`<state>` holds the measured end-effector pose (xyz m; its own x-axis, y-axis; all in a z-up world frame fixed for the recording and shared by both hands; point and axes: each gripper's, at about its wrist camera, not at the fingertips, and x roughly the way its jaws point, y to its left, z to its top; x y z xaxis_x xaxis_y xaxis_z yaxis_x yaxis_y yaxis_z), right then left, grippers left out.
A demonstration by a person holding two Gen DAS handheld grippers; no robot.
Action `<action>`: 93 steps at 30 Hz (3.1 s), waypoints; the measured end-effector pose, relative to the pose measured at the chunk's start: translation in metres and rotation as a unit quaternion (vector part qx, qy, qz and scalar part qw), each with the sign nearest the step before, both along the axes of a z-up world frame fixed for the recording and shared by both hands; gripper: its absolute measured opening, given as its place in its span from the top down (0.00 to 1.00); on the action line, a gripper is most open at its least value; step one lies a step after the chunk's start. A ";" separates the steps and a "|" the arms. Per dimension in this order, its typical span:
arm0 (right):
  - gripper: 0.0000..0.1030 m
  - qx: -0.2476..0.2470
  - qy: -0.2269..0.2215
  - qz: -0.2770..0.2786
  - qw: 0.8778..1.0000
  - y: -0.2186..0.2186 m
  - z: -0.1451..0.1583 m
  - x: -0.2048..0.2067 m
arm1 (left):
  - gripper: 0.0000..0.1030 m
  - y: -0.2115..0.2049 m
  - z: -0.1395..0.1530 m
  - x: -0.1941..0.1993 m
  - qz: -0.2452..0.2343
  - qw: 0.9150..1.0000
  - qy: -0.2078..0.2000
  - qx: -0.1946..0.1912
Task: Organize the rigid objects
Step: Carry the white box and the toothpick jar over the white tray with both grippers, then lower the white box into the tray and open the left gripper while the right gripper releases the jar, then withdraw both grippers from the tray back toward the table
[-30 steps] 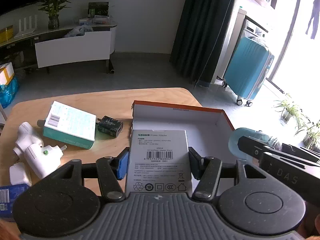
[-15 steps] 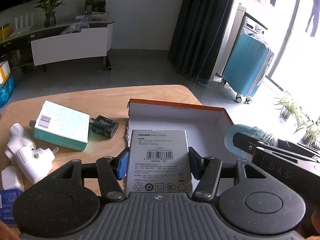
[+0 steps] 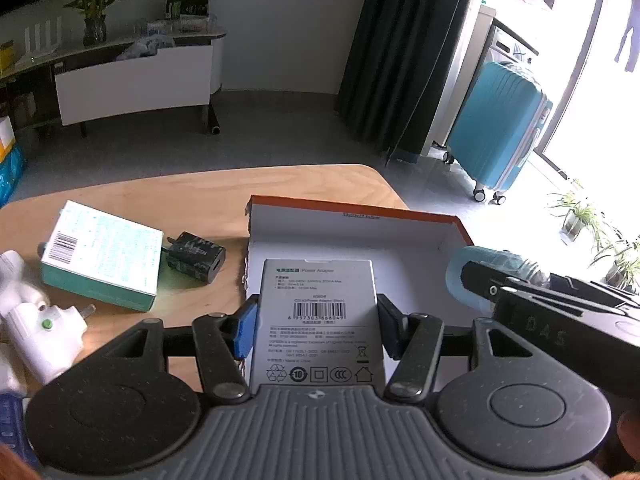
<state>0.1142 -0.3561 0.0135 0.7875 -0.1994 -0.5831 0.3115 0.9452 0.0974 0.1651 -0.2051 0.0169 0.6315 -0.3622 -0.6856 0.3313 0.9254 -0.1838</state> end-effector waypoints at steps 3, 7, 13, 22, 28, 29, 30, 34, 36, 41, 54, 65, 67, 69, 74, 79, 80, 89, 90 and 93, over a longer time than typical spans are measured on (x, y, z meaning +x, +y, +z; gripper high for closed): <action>0.41 -0.004 0.004 0.004 1.000 -0.002 -0.003 0.009 | 0.42 -0.003 -0.001 0.005 -0.002 1.000 0.001 0.002; 0.41 -0.004 0.009 0.003 1.000 -0.009 -0.007 0.027 | 0.42 -0.006 -0.003 0.012 -0.001 1.000 0.003 0.003; 0.38 -0.028 -0.003 0.006 1.000 -0.020 -0.011 0.049 | 0.42 -0.010 -0.010 0.024 0.003 1.000 0.012 0.004; 0.35 -0.008 -0.046 -0.010 0.999 -0.033 0.007 -0.001 | 0.42 -0.026 -0.024 0.038 -0.007 0.999 0.034 0.001; 0.33 -0.007 -0.052 -0.016 0.998 -0.032 0.015 -0.024 | 0.16 -0.043 -0.022 0.042 -0.028 0.999 0.042 -0.018; 0.33 -0.010 -0.051 -0.015 0.999 -0.030 0.016 -0.026 | 0.16 -0.043 -0.019 0.038 -0.029 0.999 0.035 -0.019; 0.33 -0.011 -0.049 -0.014 0.999 -0.028 0.016 -0.028 | 0.15 -0.041 -0.018 0.035 -0.029 0.999 0.033 -0.019; 0.29 -0.005 -0.051 -0.009 0.999 -0.018 0.017 -0.036 | 0.14 -0.027 -0.013 0.023 -0.017 0.999 0.040 -0.014; 0.27 0.000 -0.051 -0.006 0.999 -0.013 0.017 -0.039 | 0.12 -0.020 -0.009 0.015 -0.005 0.999 0.040 -0.001; 0.24 0.003 -0.043 0.007 0.999 0.003 0.020 -0.047 | 0.06 -0.002 0.007 -0.004 0.013 0.999 0.029 0.021; 0.17 0.020 -0.030 0.043 0.998 0.044 0.026 -0.061 | 0.01 0.041 0.022 -0.046 0.059 0.997 0.009 0.042; 0.16 0.013 -0.024 0.075 0.997 0.077 0.027 -0.063 | 0.01 0.080 0.018 -0.068 0.097 0.995 0.010 0.036; 0.16 0.012 -0.023 0.082 0.996 0.083 0.027 -0.063 | 0.01 0.086 0.017 -0.071 0.103 0.994 0.011 0.034; 0.16 0.010 -0.022 0.089 0.996 0.088 0.027 -0.063 | 0.01 0.091 0.016 -0.074 0.108 0.993 0.012 0.033; 0.16 0.010 -0.016 0.103 0.994 0.101 0.024 -0.060 | 0.01 0.106 0.015 -0.079 0.125 0.992 0.014 0.030; 0.15 0.008 -0.012 0.123 0.992 0.117 0.022 -0.057 | 0.01 0.122 0.013 -0.082 0.140 0.990 0.017 0.027; 0.15 0.007 -0.011 0.126 0.992 0.120 0.022 -0.056 | 0.01 0.126 0.012 -0.084 0.144 0.989 0.017 0.027; 0.15 0.006 0.000 0.177 0.984 0.159 0.013 -0.049 | 0.01 0.165 0.002 -0.098 0.189 0.981 0.029 0.019; 0.15 0.006 0.001 0.183 0.983 0.164 0.012 -0.048 | 0.01 0.169 0.001 -0.100 0.194 0.980 0.028 0.019; 0.15 0.010 0.009 0.198 0.980 0.175 0.007 -0.045 | 0.01 0.182 -0.004 -0.104 0.208 0.977 0.028 0.021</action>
<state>0.0690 -0.1811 0.0207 0.7911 0.1302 -0.5976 -0.0767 0.9905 0.1143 0.0611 -0.0234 0.0133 0.6796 -0.0530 -0.7317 -0.0852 0.9850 -0.1504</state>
